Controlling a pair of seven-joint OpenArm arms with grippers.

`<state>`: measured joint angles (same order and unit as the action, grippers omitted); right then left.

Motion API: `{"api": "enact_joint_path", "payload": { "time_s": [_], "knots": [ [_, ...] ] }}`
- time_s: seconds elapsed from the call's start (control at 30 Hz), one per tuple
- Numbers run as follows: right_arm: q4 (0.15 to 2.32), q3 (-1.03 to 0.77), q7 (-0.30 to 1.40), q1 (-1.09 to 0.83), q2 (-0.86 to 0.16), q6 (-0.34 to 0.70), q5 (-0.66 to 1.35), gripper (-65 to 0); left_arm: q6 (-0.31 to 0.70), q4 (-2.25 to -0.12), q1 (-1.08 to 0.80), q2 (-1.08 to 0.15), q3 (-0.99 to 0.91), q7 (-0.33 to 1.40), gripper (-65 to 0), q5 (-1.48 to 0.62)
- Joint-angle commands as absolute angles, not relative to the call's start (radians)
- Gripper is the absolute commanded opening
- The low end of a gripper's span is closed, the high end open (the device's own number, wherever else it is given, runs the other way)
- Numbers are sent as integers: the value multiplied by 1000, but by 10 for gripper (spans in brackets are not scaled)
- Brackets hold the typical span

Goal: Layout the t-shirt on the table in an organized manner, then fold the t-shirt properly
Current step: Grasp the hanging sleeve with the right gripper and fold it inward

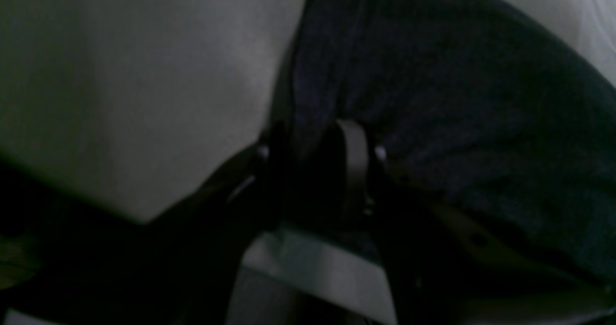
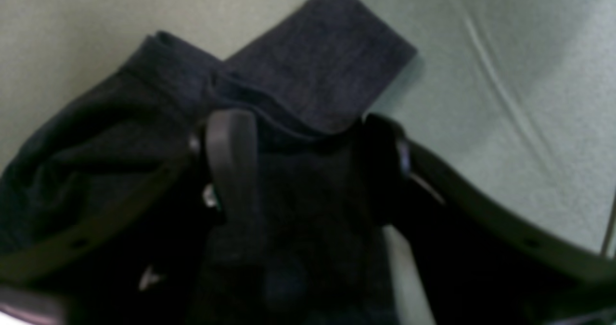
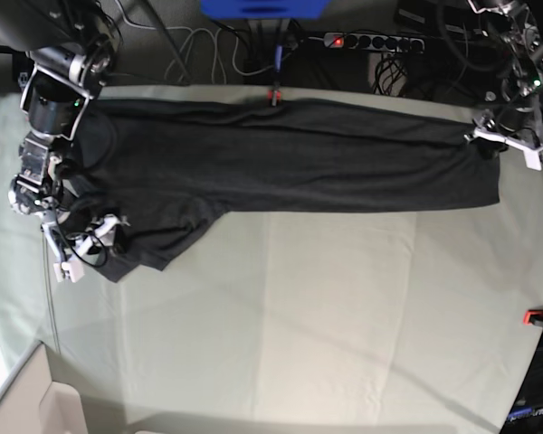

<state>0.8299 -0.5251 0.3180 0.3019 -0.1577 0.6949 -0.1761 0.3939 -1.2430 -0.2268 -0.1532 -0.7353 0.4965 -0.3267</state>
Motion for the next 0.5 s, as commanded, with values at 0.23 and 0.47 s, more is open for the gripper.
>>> {"api": "enact_joint_path", "payload": {
  "time_s": [0.23,0.47],
  "knots": [
    [874,-524,318,314,-166,698,-170,-604,397,-1254,-225,-166,-739,484,-474,-332],
    [947,-535,323,274,-165,698,-165,-650,397,-1254,-225,-171,-739,484,-474,-332]
  ]
}}
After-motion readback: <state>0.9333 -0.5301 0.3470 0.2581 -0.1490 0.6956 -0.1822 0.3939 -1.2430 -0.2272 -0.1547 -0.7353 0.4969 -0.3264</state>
